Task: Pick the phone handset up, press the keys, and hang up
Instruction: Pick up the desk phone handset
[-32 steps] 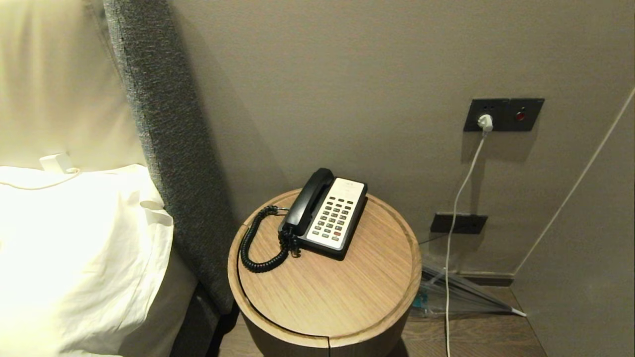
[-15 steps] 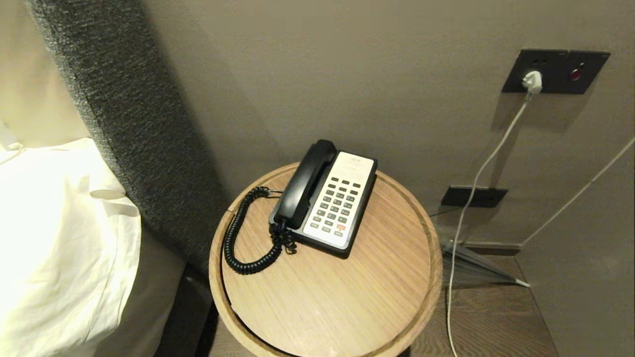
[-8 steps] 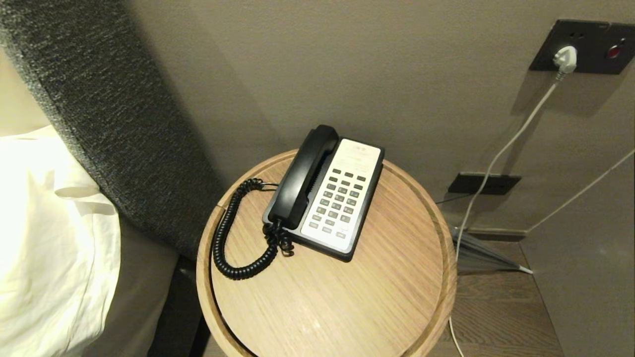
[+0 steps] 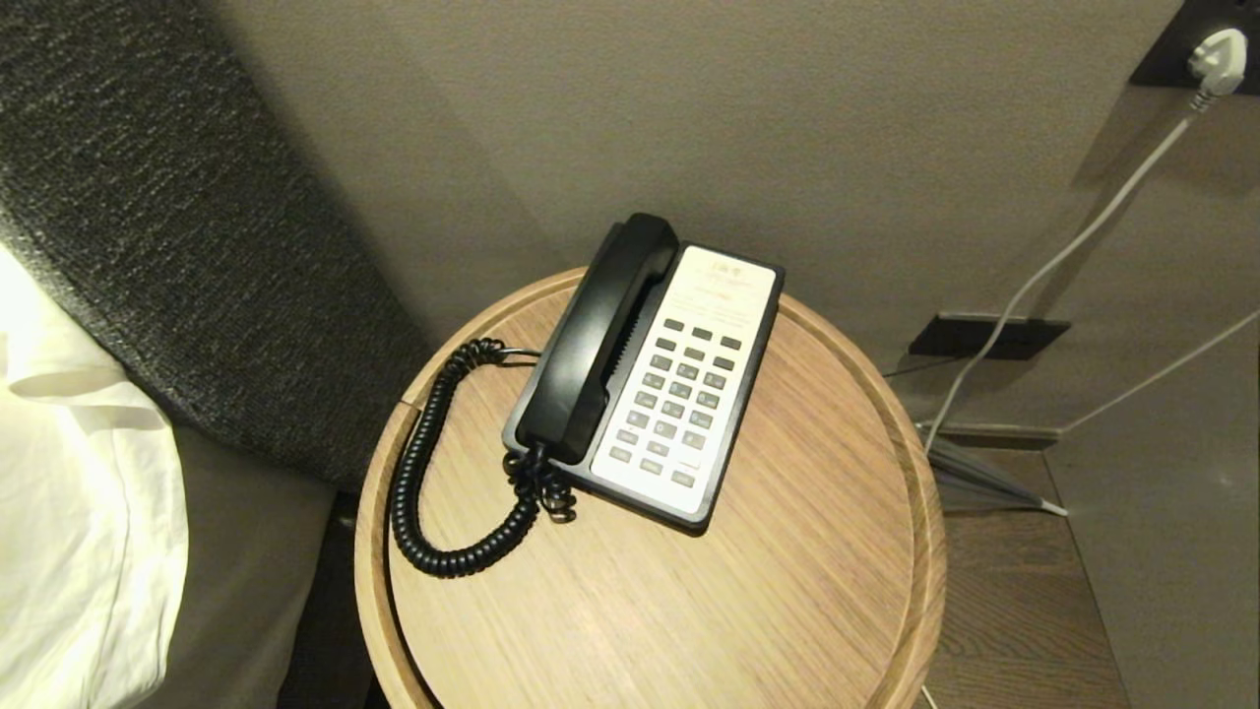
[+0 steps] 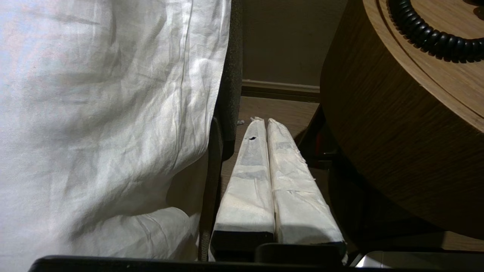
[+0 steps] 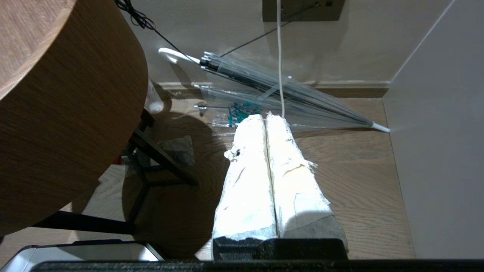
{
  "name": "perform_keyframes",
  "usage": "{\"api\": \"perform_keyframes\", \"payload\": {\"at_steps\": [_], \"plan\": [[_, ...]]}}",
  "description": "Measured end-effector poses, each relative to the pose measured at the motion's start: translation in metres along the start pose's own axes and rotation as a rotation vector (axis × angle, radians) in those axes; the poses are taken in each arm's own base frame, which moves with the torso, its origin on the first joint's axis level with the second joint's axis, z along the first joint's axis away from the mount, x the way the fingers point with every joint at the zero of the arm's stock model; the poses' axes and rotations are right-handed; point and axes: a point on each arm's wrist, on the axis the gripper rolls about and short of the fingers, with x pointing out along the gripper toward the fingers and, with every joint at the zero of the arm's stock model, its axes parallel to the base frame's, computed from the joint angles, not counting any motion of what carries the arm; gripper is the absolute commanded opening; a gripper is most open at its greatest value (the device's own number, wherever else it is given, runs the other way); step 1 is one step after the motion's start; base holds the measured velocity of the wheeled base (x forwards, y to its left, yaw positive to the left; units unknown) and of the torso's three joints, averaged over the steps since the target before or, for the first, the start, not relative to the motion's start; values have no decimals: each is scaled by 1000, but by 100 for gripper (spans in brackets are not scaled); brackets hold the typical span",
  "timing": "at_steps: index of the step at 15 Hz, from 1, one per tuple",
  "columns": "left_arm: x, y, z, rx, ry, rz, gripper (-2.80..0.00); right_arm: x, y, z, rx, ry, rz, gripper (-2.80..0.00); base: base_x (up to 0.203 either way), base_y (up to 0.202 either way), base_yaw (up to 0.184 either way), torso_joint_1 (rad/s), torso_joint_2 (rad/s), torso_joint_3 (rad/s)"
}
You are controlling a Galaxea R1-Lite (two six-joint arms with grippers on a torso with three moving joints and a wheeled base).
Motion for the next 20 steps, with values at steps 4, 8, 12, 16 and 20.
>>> {"api": "perform_keyframes", "payload": {"at_steps": [4,8,12,16,20], "plan": [[0,0,0,-1,-1,1,-280,0,0,0,0,0,0,-280,0,0,0,1,1,-8],[0,0,0,-1,4,2,-280,0,0,0,0,0,0,-280,0,0,0,0,0,0],[-4,-1,27,-2,-8,-32,-280,0,0,0,0,0,0,-280,0,0,0,0,0,0],[17,-4,130,-24,62,-158,-280,0,0,0,0,0,0,-280,0,0,0,0,0,0],[110,-12,238,-41,161,-318,-280,0,0,0,0,0,0,-280,0,0,0,0,0,0]]}}
